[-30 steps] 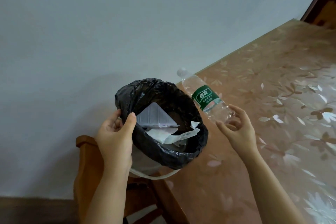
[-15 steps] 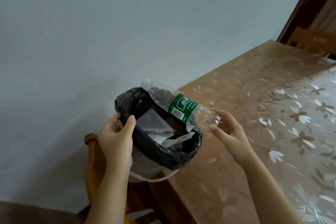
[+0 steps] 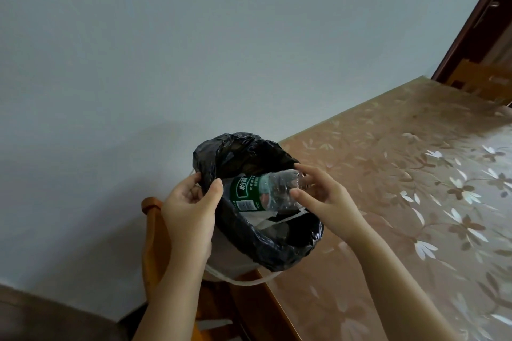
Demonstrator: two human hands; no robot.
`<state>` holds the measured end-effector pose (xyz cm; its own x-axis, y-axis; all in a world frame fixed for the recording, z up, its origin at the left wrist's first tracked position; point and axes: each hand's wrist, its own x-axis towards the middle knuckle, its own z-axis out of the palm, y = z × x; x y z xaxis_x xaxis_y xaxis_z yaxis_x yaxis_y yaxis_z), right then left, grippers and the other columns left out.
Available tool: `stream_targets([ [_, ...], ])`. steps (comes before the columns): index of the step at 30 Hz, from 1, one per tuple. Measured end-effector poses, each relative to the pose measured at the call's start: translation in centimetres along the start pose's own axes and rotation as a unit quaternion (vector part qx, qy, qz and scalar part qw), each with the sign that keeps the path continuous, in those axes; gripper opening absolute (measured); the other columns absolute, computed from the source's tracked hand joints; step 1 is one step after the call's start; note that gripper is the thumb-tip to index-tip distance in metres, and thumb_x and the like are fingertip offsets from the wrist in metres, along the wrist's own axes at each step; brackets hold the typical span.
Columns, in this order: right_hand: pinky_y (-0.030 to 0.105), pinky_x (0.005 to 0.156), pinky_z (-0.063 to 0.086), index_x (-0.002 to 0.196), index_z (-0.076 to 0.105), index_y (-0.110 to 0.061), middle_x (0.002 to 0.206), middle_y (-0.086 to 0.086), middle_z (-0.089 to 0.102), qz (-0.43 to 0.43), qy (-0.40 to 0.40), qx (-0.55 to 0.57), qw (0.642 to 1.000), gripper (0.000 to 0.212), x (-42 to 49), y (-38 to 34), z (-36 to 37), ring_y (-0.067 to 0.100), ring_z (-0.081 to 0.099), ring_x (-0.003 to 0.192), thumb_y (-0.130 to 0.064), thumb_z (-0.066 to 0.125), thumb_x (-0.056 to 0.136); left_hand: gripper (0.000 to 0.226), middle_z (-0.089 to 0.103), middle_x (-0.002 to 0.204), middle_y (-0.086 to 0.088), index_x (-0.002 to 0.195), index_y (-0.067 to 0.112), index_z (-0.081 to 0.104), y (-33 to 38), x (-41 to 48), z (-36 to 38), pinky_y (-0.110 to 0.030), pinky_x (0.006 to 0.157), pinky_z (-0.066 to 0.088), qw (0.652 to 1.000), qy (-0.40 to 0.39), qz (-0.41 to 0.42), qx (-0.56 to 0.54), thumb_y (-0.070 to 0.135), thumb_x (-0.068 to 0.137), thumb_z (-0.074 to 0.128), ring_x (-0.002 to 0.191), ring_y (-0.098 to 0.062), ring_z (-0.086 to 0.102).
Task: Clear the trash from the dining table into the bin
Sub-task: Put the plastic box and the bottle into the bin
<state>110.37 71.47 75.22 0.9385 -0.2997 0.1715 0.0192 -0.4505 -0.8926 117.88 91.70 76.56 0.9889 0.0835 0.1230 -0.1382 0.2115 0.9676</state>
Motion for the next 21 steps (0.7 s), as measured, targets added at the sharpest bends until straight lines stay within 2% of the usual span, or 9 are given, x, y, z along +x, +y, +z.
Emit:
stream_targets([
  [2, 0.008, 0.066, 0.047, 0.116, 0.046, -0.051, 0.096, -0.023, 0.058, 0.001, -0.003, -0.025, 1.0, 0.054, 0.0, -0.6, 0.5, 0.001, 0.062, 0.076, -0.061, 0.058, 0.065, 0.053, 0.059, 0.048, 0.021, 0.064, 0.054, 0.067, 0.2, -0.4, -0.1, -0.008, 0.053, 0.045, 1.0, -0.008, 0.004, -0.007, 0.003, 0.078, 0.067, 0.052, 0.005, 0.057],
  [4, 0.006, 0.068, 0.044, 0.124, 0.045, -0.041, 0.099, -0.028, 0.052, -0.01, -0.017, -0.077, 0.997, 0.059, -0.2, -0.9, 0.9, -0.001, 0.059, 0.083, -0.056, 0.059, 0.069, 0.052, 0.058, 0.048, 0.02, 0.065, 0.052, 0.068, 0.4, -0.8, -0.3, -0.009, 0.053, 0.046, 1.0, -0.022, 0.01, -0.004, 0.003, 0.079, 0.067, 0.052, 0.004, 0.056],
  [6, 0.007, 0.073, 0.038, 0.126, 0.046, -0.034, 0.1, -0.024, 0.053, -0.014, -0.021, -0.11, 0.994, 0.058, -0.6, -1.0, 0.8, 0.0, 0.055, 0.09, -0.048, 0.064, 0.072, 0.049, 0.056, 0.047, 0.02, 0.066, 0.051, 0.068, 0.4, -1.3, -0.6, -0.01, 0.053, 0.046, 1.0, -0.02, 0.013, 0.003, 0.004, 0.078, 0.067, 0.051, 0.002, 0.054],
  [9, 0.011, 0.078, 0.034, 0.121, 0.052, -0.029, 0.104, -0.017, 0.049, -0.005, -0.062, -0.182, 0.981, 0.057, -1.4, -1.1, 0.2, 0.004, 0.048, 0.097, -0.048, 0.068, 0.07, 0.032, 0.06, 0.05, 0.019, 0.079, 0.038, 0.069, 0.5, -1.8, -1.0, -0.011, 0.056, 0.048, 1.0, 0.002, 0.006, 0.006, 0.006, 0.077, 0.069, 0.055, 0.0, 0.057],
  [11, 0.016, 0.081, 0.035, 0.117, 0.055, -0.028, 0.103, -0.017, 0.047, 0.006, -0.088, -0.209, 0.974, 0.052, -2.3, -1.3, 0.0, 0.006, 0.046, 0.099, -0.051, 0.065, 0.071, 0.029, 0.064, 0.054, 0.02, 0.084, 0.032, 0.065, 0.6, -2.0, -1.3, -0.01, 0.057, 0.048, 1.0, 0.017, -0.002, -0.005, 0.005, 0.076, 0.07, 0.058, 0.001, 0.061],
  [13, 0.011, 0.075, 0.034, 0.116, 0.054, -0.029, 0.097, -0.024, 0.045, 0.017, -0.062, -0.191, 0.98, 0.049, -3.4, -1.5, -0.2, 0.002, 0.046, 0.095, -0.052, 0.061, 0.074, 0.028, 0.066, 0.057, 0.016, 0.089, 0.029, 0.066, 0.6, -2.3, -1.5, -0.01, 0.057, 0.048, 1.0, 0.025, -0.007, -0.016, 0.005, 0.076, 0.07, 0.06, 0.001, 0.063],
  [15, 0.009, 0.073, 0.033, 0.118, 0.053, -0.03, 0.095, -0.025, 0.045, 0.025, -0.001, -0.182, 0.983, 0.045, -4.6, -1.5, -0.4, 0.001, 0.047, 0.094, -0.048, 0.059, 0.077, 0.027, 0.066, 0.058, 0.015, 0.093, 0.026, 0.067, 0.9, -2.9, -1.7, -0.01, 0.057, 0.048, 1.0, 0.022, -0.009, -0.019, 0.005, 0.076, 0.07, 0.061, 0.001, 0.064],
  [18, 0.023, 0.084, 0.037, 0.117, 0.054, -0.026, 0.103, -0.011, 0.051, 0.037, 0.075, -0.224, 0.971, 0.037, -6.5, -1.2, -0.7, 0.013, 0.049, 0.104, -0.038, 0.059, 0.082, 0.036, 0.063, 0.054, 0.022, 0.069, 0.041, 0.07, 1.1, -3.9, -1.7, -0.008, 0.055, 0.046, 1.0, -0.009, -0.006, -0.018, 0.007, 0.079, 0.067, 0.058, 0.005, 0.06],
  [21, 0.029, 0.086, 0.037, 0.115, 0.057, -0.02, 0.111, 0.001, 0.056, 0.043, 0.133, -0.278, 0.95, 0.033, -9.1, -0.6, -1.4, 0.021, 0.05, 0.108, -0.029, 0.06, 0.083, 0.04, 0.068, 0.063, 0.017, 0.068, 0.048, 0.069, 1.3, -5.4, -1.6, -0.012, 0.058, 0.048, 0.999, -0.021, -0.012, -0.026, 0.01, 0.08, 0.066, 0.066, 0.0, 0.063],
])
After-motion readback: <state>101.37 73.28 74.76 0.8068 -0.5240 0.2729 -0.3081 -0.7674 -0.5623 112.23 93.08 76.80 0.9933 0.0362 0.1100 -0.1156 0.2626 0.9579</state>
